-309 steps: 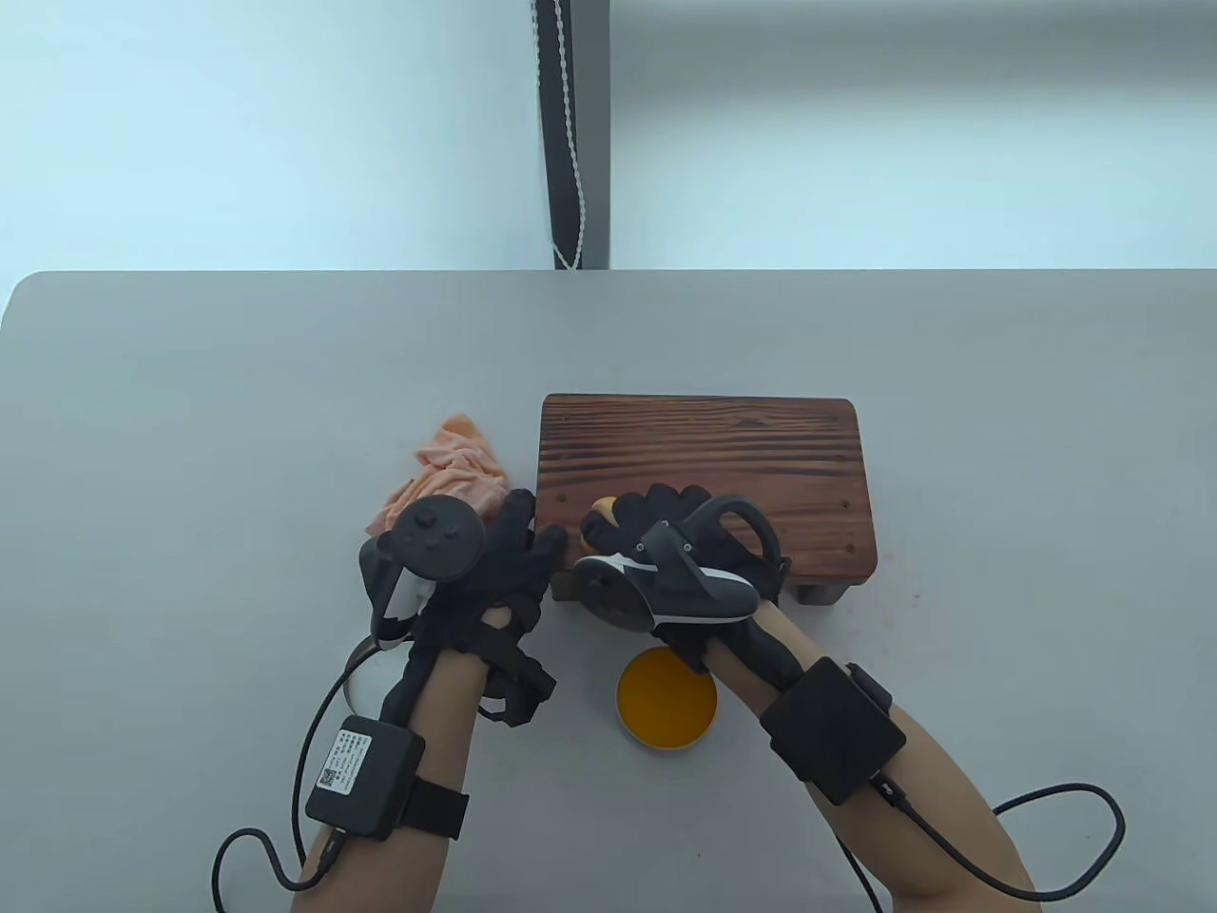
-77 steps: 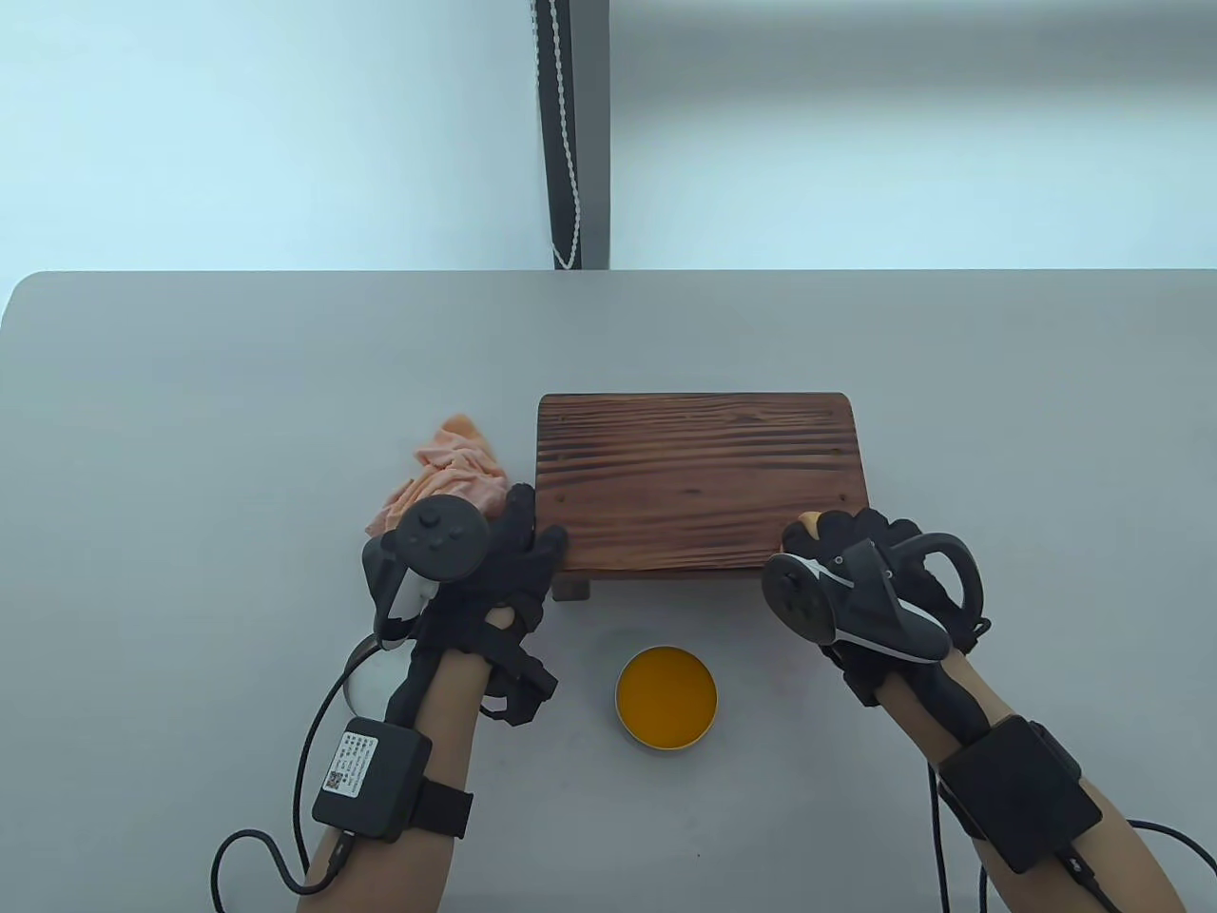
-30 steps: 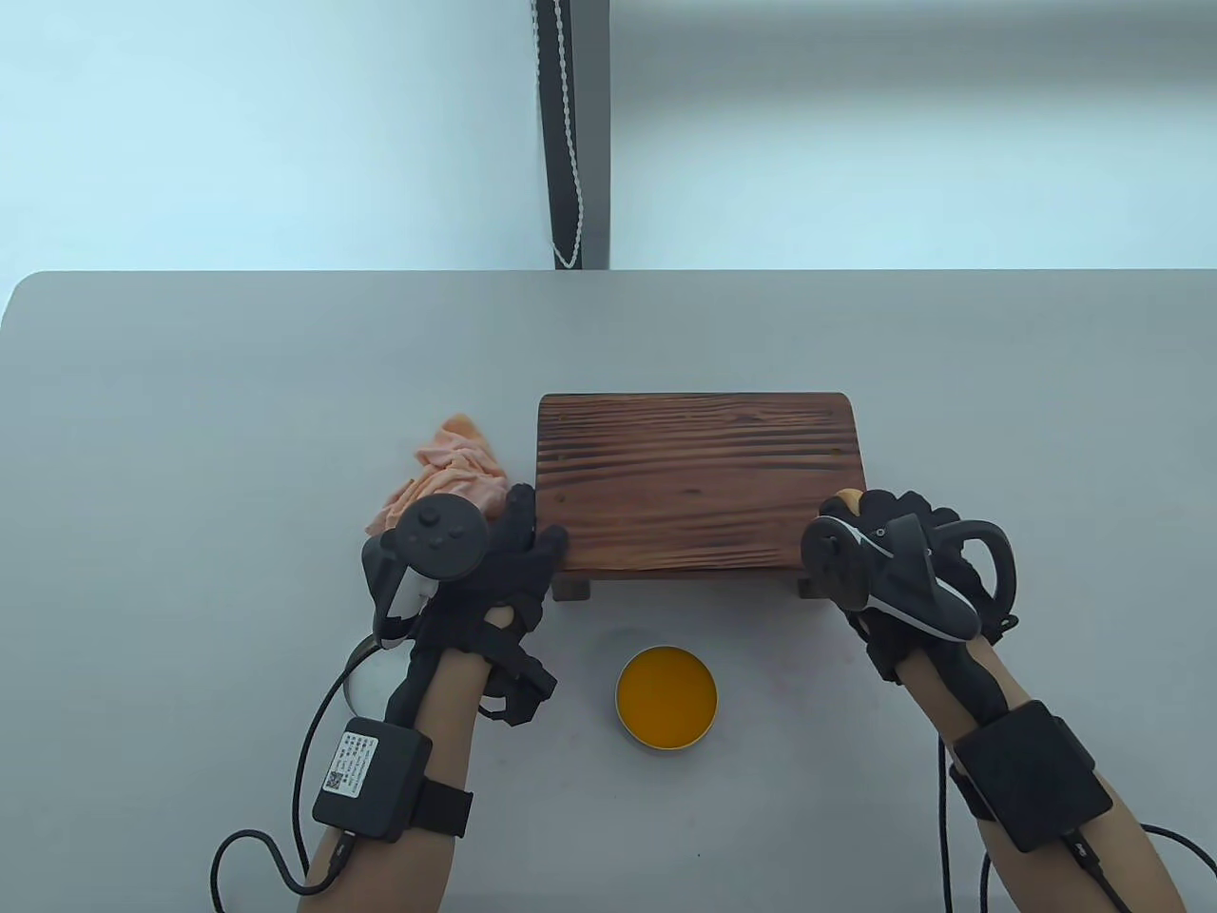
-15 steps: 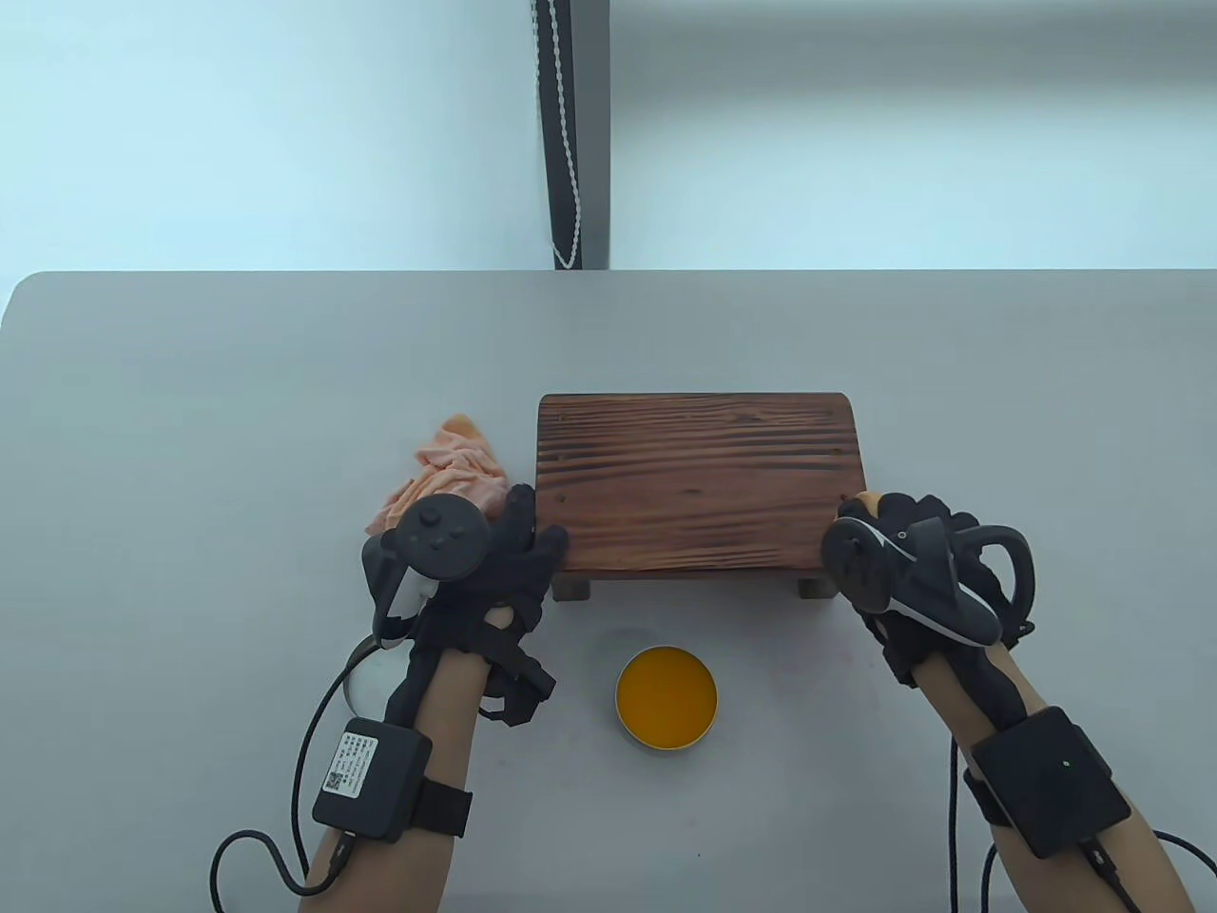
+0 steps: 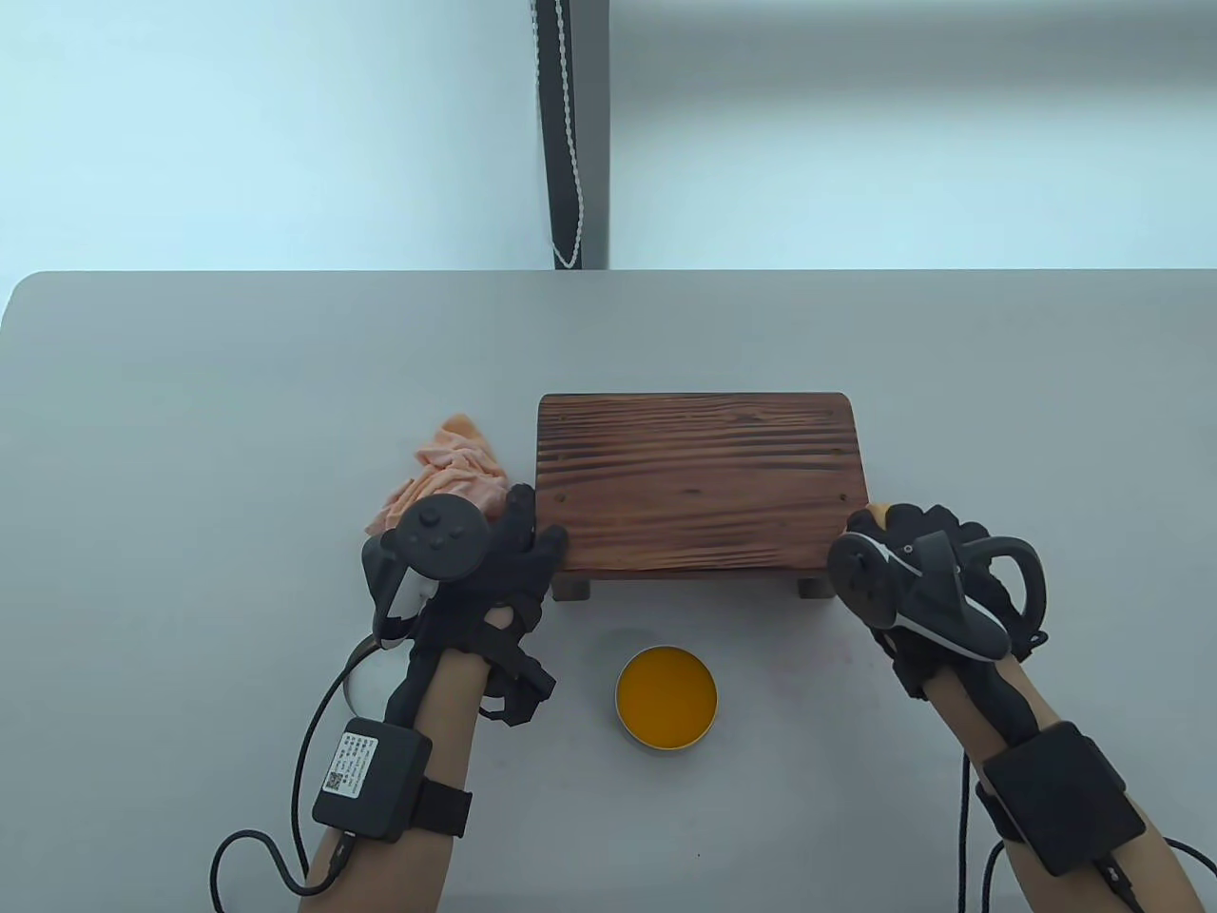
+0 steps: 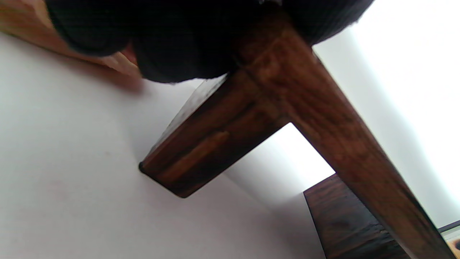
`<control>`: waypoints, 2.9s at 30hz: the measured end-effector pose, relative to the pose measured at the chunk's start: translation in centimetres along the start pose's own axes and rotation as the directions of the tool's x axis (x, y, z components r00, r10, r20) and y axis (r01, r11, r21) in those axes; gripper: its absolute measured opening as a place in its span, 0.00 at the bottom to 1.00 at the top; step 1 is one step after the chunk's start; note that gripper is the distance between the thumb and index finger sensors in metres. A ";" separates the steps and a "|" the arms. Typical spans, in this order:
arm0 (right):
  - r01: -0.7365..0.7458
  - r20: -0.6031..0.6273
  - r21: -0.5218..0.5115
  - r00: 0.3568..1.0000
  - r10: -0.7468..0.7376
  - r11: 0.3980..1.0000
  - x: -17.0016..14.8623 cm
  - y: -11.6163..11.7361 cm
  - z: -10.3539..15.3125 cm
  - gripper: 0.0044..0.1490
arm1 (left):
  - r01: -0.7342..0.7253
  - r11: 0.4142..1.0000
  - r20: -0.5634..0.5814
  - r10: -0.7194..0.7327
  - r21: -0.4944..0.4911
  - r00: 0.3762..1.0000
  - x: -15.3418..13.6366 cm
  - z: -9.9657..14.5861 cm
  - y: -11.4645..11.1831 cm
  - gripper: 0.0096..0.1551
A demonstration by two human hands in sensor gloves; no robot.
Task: Dip and apply wood wax on stool
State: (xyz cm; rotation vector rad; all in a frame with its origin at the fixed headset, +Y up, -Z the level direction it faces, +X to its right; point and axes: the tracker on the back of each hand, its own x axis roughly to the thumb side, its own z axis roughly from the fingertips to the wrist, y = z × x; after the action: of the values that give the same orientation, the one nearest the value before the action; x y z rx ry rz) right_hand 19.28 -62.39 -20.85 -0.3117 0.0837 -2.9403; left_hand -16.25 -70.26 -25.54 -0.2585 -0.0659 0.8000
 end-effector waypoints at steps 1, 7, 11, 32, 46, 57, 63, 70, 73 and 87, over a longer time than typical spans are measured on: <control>0.016 0.010 -0.002 1.000 -0.016 1.000 0.2 -0.1 0.2 0.23 | 0.003 1.000 0.001 -0.003 0.001 1.000 0.0 0.0 0.0 0.48; 0.022 -0.073 -0.023 0.997 -0.024 0.999 -0.7 0.6 -1.5 0.23 | 0.001 1.000 0.001 -0.001 0.000 1.000 0.0 0.0 0.0 0.49; -0.016 -0.070 0.004 0.997 0.017 1.000 -1.4 0.5 -0.6 0.23 | 0.002 1.000 0.000 -0.002 0.000 1.000 0.0 0.0 0.0 0.49; 0.212 -0.255 -0.123 0.937 -0.237 0.969 -7.7 0.1 1.1 0.25 | 0.059 0.998 0.019 -0.059 -0.015 0.998 0.5 0.3 0.5 0.49; 0.397 -0.346 -0.205 0.826 -0.445 0.895 -12.2 5.5 5.9 0.29 | 0.119 0.978 0.174 -0.149 0.171 0.973 3.1 4.4 3.4 0.52; 0.416 -0.343 -0.081 0.841 -0.417 0.906 -12.6 10.3 5.0 0.29 | 0.346 0.915 0.182 -0.383 0.205 0.905 1.9 6.4 2.1 0.52; 0.400 -0.362 0.028 0.858 -0.363 0.916 -12.9 12.6 4.6 0.34 | 0.363 0.911 0.203 -0.400 0.195 0.894 -0.2 6.2 1.4 0.53; 0.432 -0.397 0.092 0.842 -0.365 0.897 -13.8 14.0 4.7 0.47 | 0.284 0.936 0.204 -0.326 0.209 0.923 -1.6 6.1 2.4 0.53; 0.432 -0.393 0.091 0.844 -0.367 0.897 -13.9 13.7 4.7 0.48 | 0.306 0.926 0.193 -0.349 0.220 0.917 -2.0 6.0 2.7 0.53; 0.432 -0.321 -0.041 0.848 -0.421 0.901 -13.7 10.9 5.9 0.54 | 0.324 0.919 0.063 -0.346 0.225 0.936 -4.2 8.7 8.6 0.50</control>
State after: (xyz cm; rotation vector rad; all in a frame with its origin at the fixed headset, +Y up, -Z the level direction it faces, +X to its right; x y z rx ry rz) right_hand 35.62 -70.69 -18.73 0.1933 0.0090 -3.4053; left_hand -26.59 -65.79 -19.20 -0.0012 -0.1172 0.4713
